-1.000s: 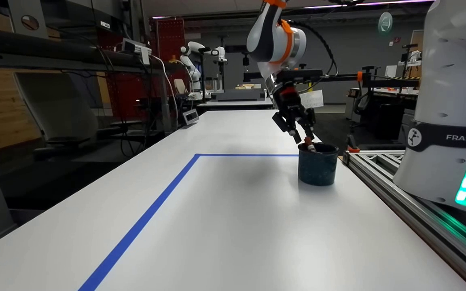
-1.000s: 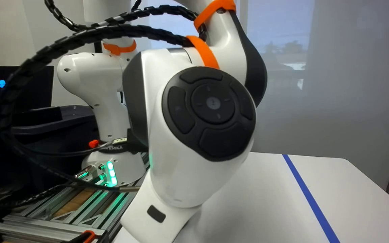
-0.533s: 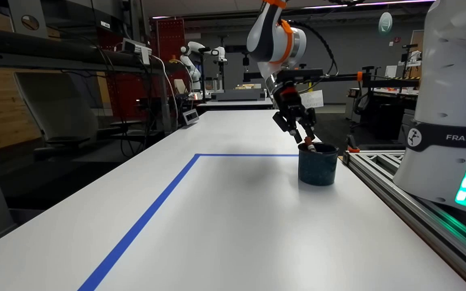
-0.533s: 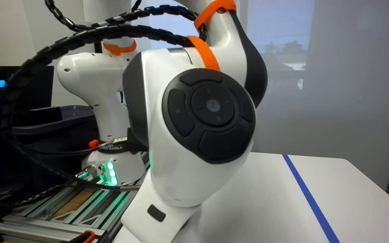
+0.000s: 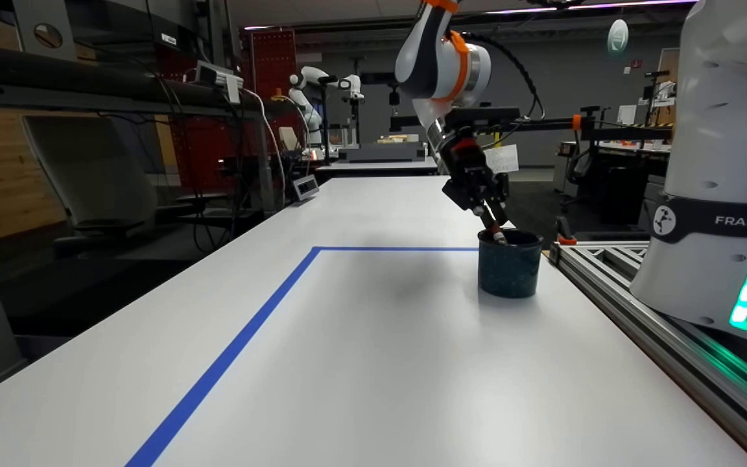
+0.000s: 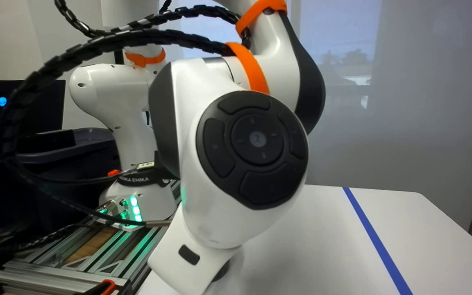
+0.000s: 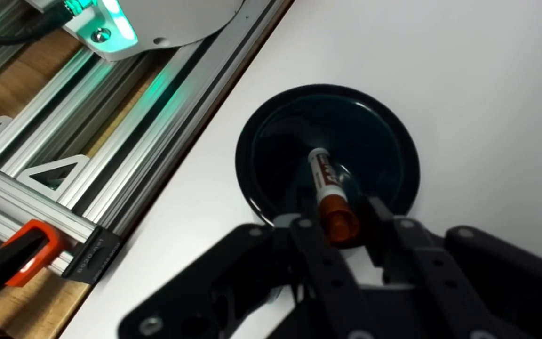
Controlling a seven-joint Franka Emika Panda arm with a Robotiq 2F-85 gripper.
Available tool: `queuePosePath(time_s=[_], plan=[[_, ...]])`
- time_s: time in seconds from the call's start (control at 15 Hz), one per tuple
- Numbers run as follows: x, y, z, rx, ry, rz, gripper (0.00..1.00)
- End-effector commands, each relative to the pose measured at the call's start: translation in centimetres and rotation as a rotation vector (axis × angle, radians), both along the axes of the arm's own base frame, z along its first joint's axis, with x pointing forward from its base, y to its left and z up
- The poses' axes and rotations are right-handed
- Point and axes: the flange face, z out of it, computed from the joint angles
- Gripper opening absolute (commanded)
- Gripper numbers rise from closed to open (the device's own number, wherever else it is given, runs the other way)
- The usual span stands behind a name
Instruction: Remove the red marker from the mug.
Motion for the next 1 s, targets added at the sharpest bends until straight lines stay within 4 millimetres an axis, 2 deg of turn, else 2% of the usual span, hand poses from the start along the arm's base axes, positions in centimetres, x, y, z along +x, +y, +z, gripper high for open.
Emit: queuePosePath(time_s=[0.0, 0.07, 0.47, 0.53, 0.67, 0.73, 0.8, 0.93], plan=[[0.1, -0.4, 0.2, 0.013, -0.002, -0.006, 0.10], [0.2, -0.4, 0.2, 0.009, -0.001, -0.002, 0.17], [0.2, -0.3, 0.0, 0.000, 0.001, 0.008, 0.28], [0.2, -0.3, -0.1, -0.001, 0.003, 0.010, 0.11], [0.2, -0.3, -0.2, -0.011, 0.004, 0.020, 0.03], [0.3, -0.2, -0.2, -0.011, 0.005, 0.025, 0.01], [0.3, 0.0, 0.0, -0.010, 0.003, 0.035, 0.05], [0.6, 0.7, 0.9, 0.003, -0.001, 0.060, 0.05]])
